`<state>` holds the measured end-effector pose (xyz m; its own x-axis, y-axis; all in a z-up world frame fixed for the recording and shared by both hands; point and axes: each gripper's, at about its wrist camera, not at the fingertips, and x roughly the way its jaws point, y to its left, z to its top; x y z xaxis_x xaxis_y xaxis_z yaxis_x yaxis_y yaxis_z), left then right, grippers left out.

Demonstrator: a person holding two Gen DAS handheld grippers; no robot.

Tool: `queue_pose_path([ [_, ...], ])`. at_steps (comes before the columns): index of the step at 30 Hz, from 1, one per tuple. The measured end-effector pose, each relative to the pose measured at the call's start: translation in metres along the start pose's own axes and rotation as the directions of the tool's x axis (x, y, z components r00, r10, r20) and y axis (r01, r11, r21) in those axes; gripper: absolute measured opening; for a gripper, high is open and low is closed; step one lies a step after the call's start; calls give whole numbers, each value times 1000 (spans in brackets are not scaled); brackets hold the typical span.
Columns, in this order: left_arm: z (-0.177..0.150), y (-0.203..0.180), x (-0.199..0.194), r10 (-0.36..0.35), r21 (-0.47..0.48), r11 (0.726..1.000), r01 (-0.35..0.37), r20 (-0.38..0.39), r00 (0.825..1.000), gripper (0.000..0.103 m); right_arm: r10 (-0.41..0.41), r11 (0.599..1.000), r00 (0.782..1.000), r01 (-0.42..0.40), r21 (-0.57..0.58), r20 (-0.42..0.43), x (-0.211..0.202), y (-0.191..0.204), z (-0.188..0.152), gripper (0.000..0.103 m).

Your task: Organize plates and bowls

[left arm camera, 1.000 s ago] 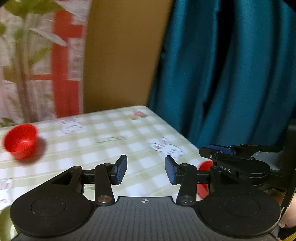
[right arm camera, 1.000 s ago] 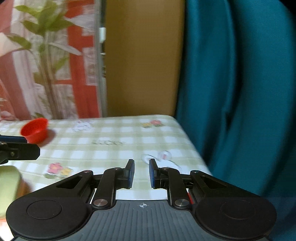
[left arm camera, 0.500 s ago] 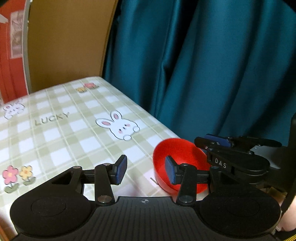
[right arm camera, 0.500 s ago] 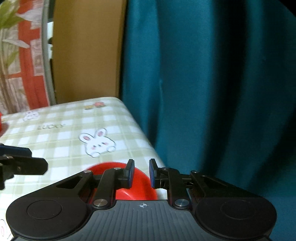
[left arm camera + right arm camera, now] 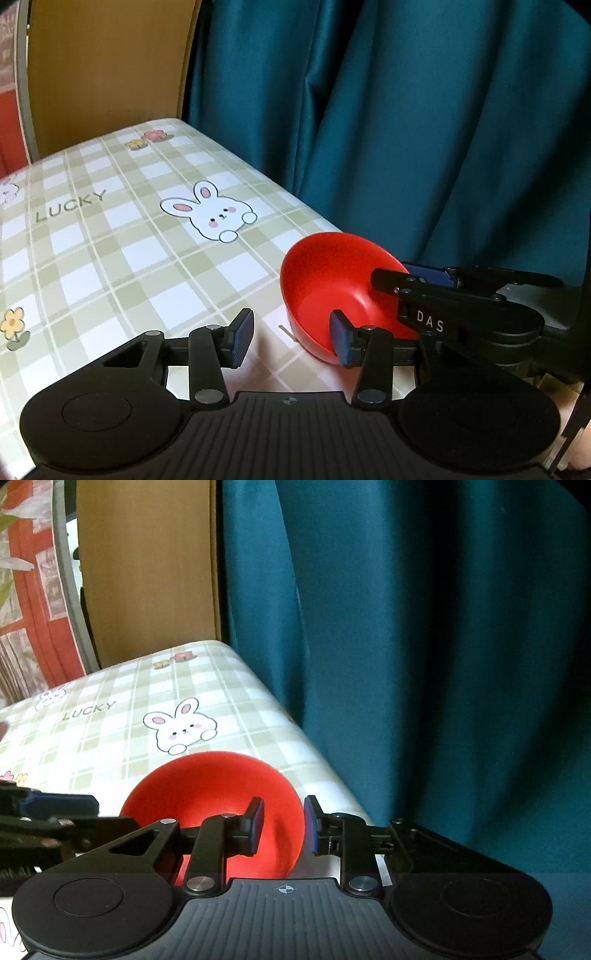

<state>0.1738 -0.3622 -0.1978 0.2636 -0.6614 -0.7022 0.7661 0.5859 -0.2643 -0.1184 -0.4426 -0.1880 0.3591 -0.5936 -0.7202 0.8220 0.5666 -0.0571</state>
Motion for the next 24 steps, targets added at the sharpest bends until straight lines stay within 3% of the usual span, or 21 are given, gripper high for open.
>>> queue_pose_path([
  [5,0,1,6,-9,-22,1000,9,-15,1000,44,-8,1000,1000,8,11,-5,3,-2,-2,19],
  [7,0,1,7,-20,-10,1000,20,-22,1000,26,-3,1000,1000,3,23,-10,4,-6,-3,14],
  [9,-1,-1,7,-25,-2,1000,25,-17,1000,20,0,1000,1000,0,27,-12,5,-6,-4,9],
  [18,1,15,-24,57,-40,998,-57,20,998,17,63,997,998,-63,32,12,-6,10,0,6],
  [24,5,36,-69,158,-79,985,-152,70,985,17,142,989,989,-143,36,44,-17,45,12,6],
])
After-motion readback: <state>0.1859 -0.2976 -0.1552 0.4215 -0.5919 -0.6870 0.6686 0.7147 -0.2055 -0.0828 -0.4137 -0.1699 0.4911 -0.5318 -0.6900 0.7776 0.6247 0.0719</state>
